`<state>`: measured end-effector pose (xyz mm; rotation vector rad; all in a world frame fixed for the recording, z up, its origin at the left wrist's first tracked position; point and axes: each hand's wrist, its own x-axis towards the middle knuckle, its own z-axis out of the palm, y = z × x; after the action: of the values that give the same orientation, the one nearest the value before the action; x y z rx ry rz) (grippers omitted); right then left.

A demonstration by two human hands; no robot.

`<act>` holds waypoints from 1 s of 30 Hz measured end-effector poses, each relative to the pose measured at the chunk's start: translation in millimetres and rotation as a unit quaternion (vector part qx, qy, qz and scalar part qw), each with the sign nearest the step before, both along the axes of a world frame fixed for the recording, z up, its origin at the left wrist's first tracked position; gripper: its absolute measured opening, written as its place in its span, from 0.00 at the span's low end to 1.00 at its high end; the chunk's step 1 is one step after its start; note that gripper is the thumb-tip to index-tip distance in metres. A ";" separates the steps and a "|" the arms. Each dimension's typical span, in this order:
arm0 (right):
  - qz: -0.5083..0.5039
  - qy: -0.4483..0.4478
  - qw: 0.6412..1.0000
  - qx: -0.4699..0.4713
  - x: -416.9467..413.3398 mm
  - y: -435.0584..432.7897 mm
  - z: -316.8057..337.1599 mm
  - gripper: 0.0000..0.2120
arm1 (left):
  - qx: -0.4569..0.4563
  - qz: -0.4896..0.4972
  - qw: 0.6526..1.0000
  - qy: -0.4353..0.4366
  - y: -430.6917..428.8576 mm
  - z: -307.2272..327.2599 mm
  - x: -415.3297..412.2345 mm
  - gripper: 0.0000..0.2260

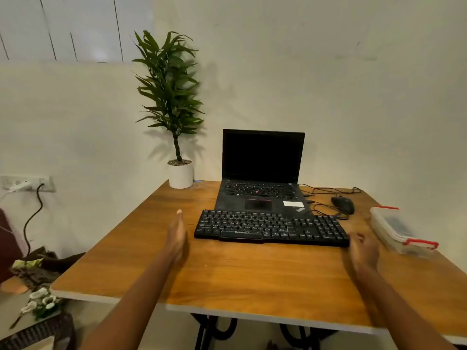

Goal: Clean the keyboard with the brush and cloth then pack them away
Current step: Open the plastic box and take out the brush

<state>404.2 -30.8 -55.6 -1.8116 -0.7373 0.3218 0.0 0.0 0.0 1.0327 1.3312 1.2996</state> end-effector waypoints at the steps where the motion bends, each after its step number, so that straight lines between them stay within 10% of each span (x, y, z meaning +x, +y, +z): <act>1: -0.012 -0.003 1.000 0.001 -1.4 0.4 -1.4 0.18 | -0.005 -0.001 1.000 -0.013 0.4 -2.3 3.2 0.25; 10: -0.007 -0.039 0.999 -0.030 -17.2 -5.3 8.4 0.20 | 0.022 -0.006 0.999 0.032 -3.7 -14.7 20.7 0.24; 17: 0.004 0.005 1.000 -0.002 -39.1 -51.2 16.6 0.19 | 0.040 0.022 0.998 0.051 -33.7 -47.8 -7.8 0.49; 23: 0.018 0.035 0.999 0.037 -59.8 -112.4 25.3 0.16 | 0.068 0.054 0.995 0.056 -89.2 -49.1 -11.7 0.36; 30: 0.008 0.042 0.999 0.018 -55.4 -147.5 13.7 0.17 | 0.056 0.048 0.997 0.034 -108.0 -55.7 -25.8 0.45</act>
<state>348.8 -178.3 -41.8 -1.7480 -0.6950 0.3903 -25.8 -108.0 -55.7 1.1099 1.3863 1.4357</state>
